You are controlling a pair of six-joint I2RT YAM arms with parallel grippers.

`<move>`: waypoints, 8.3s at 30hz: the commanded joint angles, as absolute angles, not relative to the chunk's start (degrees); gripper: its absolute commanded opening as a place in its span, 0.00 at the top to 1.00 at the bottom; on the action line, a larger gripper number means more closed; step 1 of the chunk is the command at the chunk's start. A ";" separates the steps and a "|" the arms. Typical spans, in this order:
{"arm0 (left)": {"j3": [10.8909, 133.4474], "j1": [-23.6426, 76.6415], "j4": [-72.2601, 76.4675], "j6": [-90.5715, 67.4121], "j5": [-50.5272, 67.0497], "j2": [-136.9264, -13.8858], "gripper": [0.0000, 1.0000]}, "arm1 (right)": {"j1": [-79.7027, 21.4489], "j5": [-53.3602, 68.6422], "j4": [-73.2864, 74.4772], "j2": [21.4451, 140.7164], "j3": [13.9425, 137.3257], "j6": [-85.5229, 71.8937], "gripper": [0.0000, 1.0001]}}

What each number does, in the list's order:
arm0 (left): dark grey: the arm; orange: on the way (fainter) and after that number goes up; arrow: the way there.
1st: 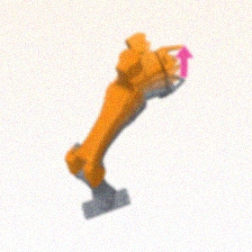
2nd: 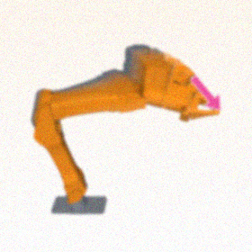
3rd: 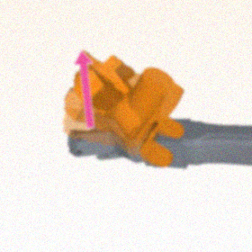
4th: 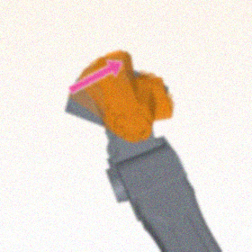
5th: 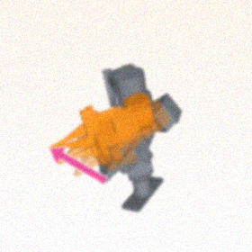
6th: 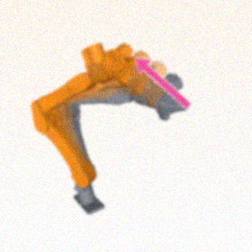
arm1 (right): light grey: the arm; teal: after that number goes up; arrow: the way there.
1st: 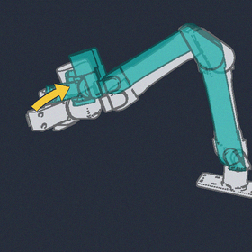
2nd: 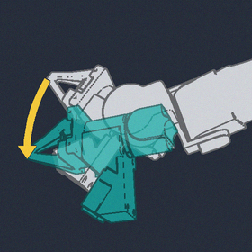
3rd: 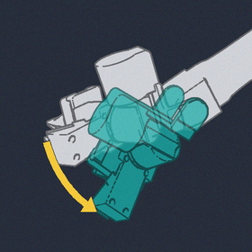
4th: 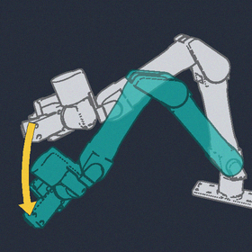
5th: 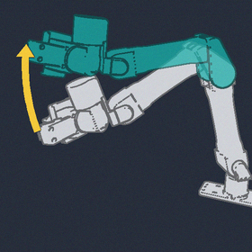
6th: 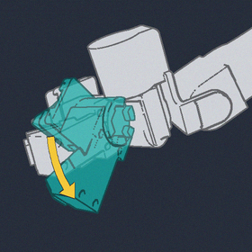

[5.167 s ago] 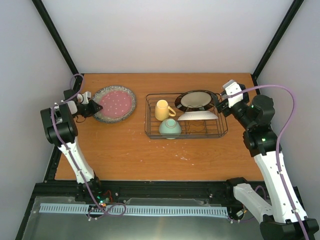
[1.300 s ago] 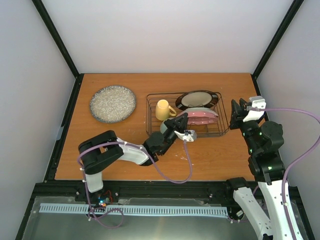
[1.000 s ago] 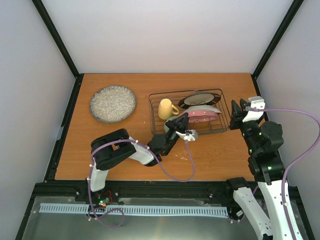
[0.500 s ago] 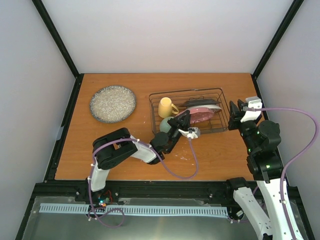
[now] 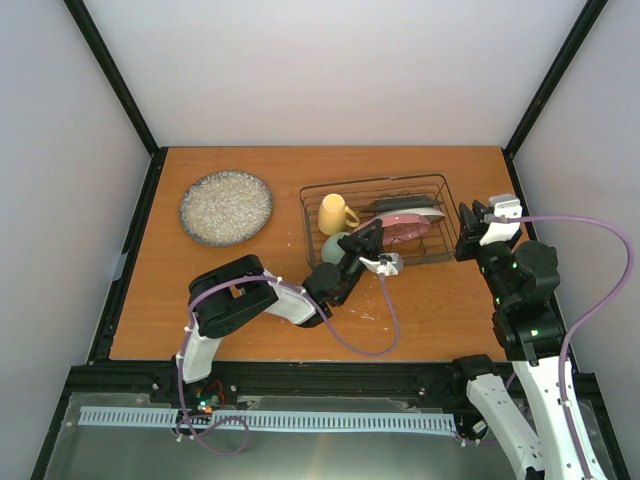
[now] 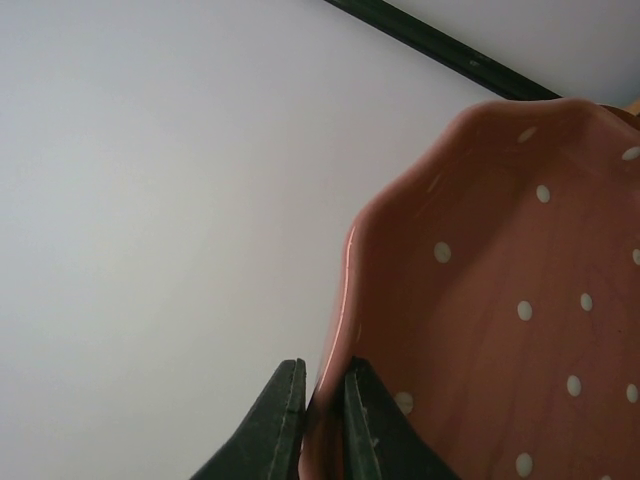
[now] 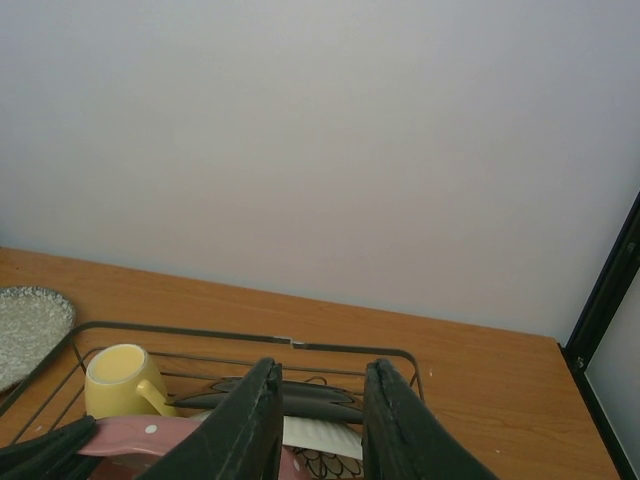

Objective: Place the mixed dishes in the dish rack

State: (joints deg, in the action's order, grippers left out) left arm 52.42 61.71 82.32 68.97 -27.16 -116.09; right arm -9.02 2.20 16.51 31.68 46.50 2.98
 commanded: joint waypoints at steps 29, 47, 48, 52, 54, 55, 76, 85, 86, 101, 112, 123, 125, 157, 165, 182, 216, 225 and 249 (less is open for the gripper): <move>60.44 65.04 87.71 67.75 -24.03 -124.87 0.97 | -8.70 0.18 16.55 28.34 45.38 6.91 0.75; 55.37 65.50 95.13 71.48 -29.34 -116.70 0.00 | -8.70 0.92 16.08 28.56 44.84 6.08 0.69; 54.50 65.56 95.40 71.62 -29.71 -115.14 0.00 | -8.70 0.93 16.08 28.48 44.75 6.07 0.69; 51.99 65.74 95.69 70.07 -32.80 -105.91 0.00 | -8.70 1.06 15.93 28.38 44.74 5.83 0.69; 51.60 65.43 94.37 67.14 -35.80 -99.78 0.00 | -8.70 0.98 15.91 28.32 44.81 5.52 0.68; 51.52 64.66 92.92 63.93 -37.93 -96.27 0.00 | -8.70 0.91 15.91 28.30 44.94 5.50 0.68; 65.03 -13.14 -16.44 -28.98 24.54 -77.53 0.46 | -8.70 8.09 18.07 33.95 51.71 0.42 0.38; 65.46 -19.65 -20.37 -25.01 26.02 -91.64 0.41 | -8.70 7.59 20.79 32.84 52.25 2.28 0.38; 66.12 -20.27 -21.27 -24.32 25.43 -93.17 0.40 | -8.70 7.72 20.90 32.81 52.21 2.28 0.38; 67.06 -24.05 -21.66 -21.23 26.20 -103.70 0.30 | -8.70 10.00 21.32 34.35 51.78 2.18 0.38; 66.88 -24.07 -20.75 -19.83 26.64 -108.87 0.30 | -8.70 9.89 21.06 34.46 51.53 2.08 0.37; 68.04 -24.07 -19.01 -19.45 31.31 -114.38 0.31 | -8.71 10.61 20.00 35.41 51.50 1.60 0.38; 68.22 -24.04 -18.22 -19.95 33.00 -115.92 0.34 | -8.70 10.48 20.04 35.34 51.50 1.77 0.38; 64.94 -24.05 -11.25 -21.90 52.37 -107.91 1.00 | -8.70 13.82 17.16 37.54 51.23 1.15 0.41; 66.88 -24.01 -8.20 -23.44 60.39 -103.55 0.99 | -8.70 15.47 16.90 37.89 51.59 0.55 0.42; 64.56 -26.08 9.86 -33.80 80.18 -101.34 0.99 | -8.70 30.26 15.18 45.47 53.38 -4.78 0.32; 64.05 -24.11 3.64 -38.44 76.99 -75.96 0.99 | -25.08 49.69 -2.66 85.12 66.65 -26.09 0.54; 61.90 -21.37 3.76 -39.11 75.72 -73.27 0.99 | -29.58 47.68 -0.44 91.80 72.16 -25.20 0.37; 57.03 -18.81 4.29 -38.81 73.73 -70.63 0.99 | -34.19 47.16 -17.73 95.37 75.11 -30.72 0.97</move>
